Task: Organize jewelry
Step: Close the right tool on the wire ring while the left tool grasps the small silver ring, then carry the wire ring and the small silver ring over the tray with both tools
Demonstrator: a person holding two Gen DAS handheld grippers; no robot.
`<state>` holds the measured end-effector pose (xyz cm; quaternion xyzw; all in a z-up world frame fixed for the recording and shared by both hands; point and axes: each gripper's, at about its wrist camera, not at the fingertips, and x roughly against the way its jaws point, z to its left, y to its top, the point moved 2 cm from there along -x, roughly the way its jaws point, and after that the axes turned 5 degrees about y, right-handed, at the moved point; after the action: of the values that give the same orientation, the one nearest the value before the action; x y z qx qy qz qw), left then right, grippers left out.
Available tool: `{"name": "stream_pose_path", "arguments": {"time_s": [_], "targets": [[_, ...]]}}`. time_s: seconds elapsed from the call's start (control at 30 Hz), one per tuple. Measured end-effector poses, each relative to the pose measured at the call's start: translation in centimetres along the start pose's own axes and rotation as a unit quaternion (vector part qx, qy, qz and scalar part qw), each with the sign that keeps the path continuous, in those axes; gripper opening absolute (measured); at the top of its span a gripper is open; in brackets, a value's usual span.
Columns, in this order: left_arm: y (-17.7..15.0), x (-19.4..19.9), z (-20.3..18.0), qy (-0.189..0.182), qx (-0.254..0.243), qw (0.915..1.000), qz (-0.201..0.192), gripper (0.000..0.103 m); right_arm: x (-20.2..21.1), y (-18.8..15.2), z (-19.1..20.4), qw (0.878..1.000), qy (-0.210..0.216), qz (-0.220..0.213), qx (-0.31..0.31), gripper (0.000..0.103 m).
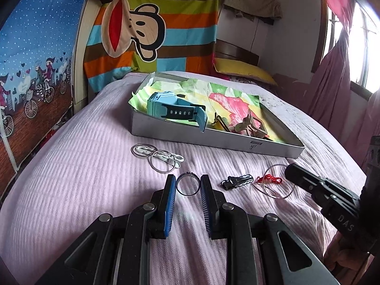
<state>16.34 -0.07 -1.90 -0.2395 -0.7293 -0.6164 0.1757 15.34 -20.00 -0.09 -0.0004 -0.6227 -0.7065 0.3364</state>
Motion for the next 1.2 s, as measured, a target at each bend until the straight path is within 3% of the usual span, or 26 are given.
{"name": "stream_pose_path", "arguments": {"time_s": [0.27, 0.73, 0.97, 1.2], "targets": [[0.1, 0.1, 0.1, -0.006, 0.005, 1.0, -0.002, 0.02, 0.6, 0.5, 1.4, 1.0, -0.002, -0.018, 0.024, 0.002], [3.8, 2.5, -2.3, -0.004, -0.02, 0.9974, -0.069, 0.02, 3.3, 4.4, 0.9, 0.994, 0.024, -0.111, 0.007, 0.002], [7.9, 0.6, -3.5, -0.025, -0.014, 0.9977, -0.061, 0.02, 2.4, 8.0, -1.2, 0.991, 0.003, -0.135, -0.001, 0.002], [10.9, -3.8, -5.1, -0.037, 0.004, 0.9991, -0.02, 0.02, 0.5, 8.1, -4.8, 0.989, -0.024, -0.134, -0.051, 0.002]]}}
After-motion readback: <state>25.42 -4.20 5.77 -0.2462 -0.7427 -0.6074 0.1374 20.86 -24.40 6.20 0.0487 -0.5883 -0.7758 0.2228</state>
